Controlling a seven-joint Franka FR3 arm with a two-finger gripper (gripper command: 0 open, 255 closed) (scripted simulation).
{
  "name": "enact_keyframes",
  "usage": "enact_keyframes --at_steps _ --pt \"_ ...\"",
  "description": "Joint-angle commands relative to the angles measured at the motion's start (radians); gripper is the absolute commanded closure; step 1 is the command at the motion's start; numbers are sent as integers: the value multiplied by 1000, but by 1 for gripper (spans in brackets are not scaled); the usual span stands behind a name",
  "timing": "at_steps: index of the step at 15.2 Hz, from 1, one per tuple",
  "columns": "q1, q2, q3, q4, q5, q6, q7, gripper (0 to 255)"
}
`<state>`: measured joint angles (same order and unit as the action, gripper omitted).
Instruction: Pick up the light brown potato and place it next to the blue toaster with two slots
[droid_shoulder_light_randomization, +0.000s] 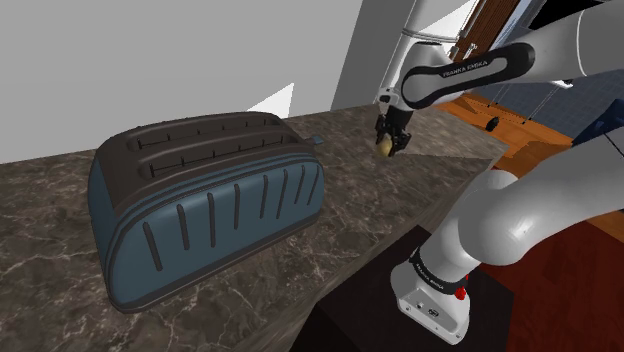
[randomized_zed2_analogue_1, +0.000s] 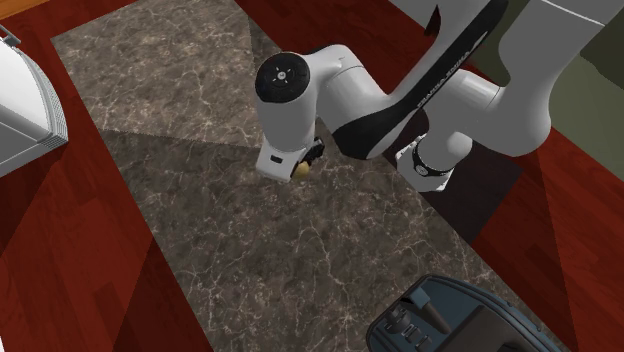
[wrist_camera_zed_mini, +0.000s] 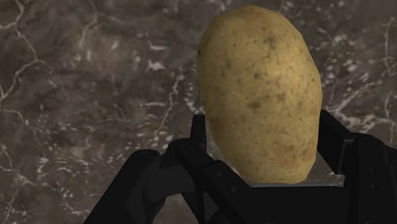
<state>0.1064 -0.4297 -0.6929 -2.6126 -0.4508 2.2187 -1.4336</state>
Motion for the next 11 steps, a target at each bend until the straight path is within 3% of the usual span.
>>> enact_keyframes --at_steps 1,11 --pt "-3 -21 12 13 1 -34 1 255" --pt "-10 -101 67 94 18 -195 -3 255"
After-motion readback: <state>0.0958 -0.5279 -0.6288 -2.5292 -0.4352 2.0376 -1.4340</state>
